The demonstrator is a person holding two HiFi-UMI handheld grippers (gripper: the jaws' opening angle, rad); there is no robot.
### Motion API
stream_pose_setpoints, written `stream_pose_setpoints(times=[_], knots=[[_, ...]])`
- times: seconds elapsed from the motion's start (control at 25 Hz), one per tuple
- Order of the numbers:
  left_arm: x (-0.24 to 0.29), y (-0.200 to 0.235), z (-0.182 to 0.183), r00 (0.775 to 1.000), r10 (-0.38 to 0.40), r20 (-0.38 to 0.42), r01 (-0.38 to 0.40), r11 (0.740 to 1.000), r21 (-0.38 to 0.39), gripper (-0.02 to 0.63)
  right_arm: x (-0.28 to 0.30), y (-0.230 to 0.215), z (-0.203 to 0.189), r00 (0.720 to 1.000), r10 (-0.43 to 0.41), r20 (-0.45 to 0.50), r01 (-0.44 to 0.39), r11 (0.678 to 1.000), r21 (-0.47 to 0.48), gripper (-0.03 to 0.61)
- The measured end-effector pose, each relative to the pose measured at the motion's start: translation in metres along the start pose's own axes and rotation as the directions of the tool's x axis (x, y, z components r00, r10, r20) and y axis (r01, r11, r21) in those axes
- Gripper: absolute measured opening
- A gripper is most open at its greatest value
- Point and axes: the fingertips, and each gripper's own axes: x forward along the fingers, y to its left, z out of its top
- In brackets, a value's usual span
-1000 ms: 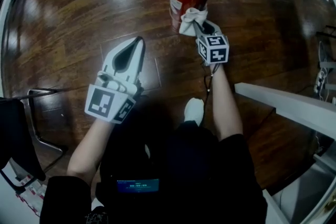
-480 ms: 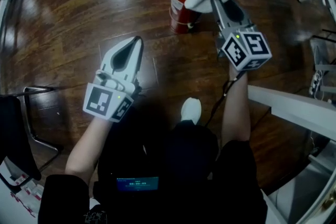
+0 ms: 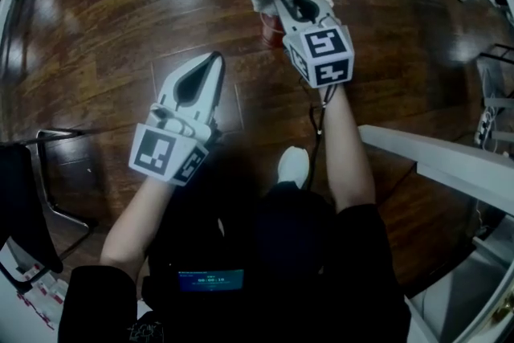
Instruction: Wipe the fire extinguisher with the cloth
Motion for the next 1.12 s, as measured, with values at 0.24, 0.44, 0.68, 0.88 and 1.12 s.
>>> stream_pose_setpoints(times=[0.24,0.44,0.68,0.88,1.12], knots=[[0.0,0.003,0.001,1.0,0.013,-0.004,-0.013,1.0,0.002,0.002,0.048,0.03,-0.131,0.953,0.064,-0.298,-0.106,0.986,-0.128,0.094],[-0.003,0.008,0.006,1.0,0.016,0.0,-0.016,1.0,0.002,0.002,0.052,0.026,-0.2,0.897,0.057,-0.439,-0.123,0.985,-0.123,0.094],[-0.002,0.007,0.004,1.0,0.011,0.007,-0.011,1.0,-0.007,0.002,0.037,0.023,-0.19,0.905,0.076,-0.419,-0.136,0.984,-0.115,0.094],[-0.002,0.006,0.002,1.0,0.002,0.007,-0.001,1.0,-0.01,0.003,0.008,0.027,-0.078,0.984,0.132,-0.121,-0.137,0.99,-0.034,0.095],[-0.003,-0.005,0.001,1.0,-0.009,0.01,0.009,1.0,-0.011,0.002,-0.012,0.005,0.053,0.99,0.055,0.131,-0.056,0.998,0.003,0.095]])
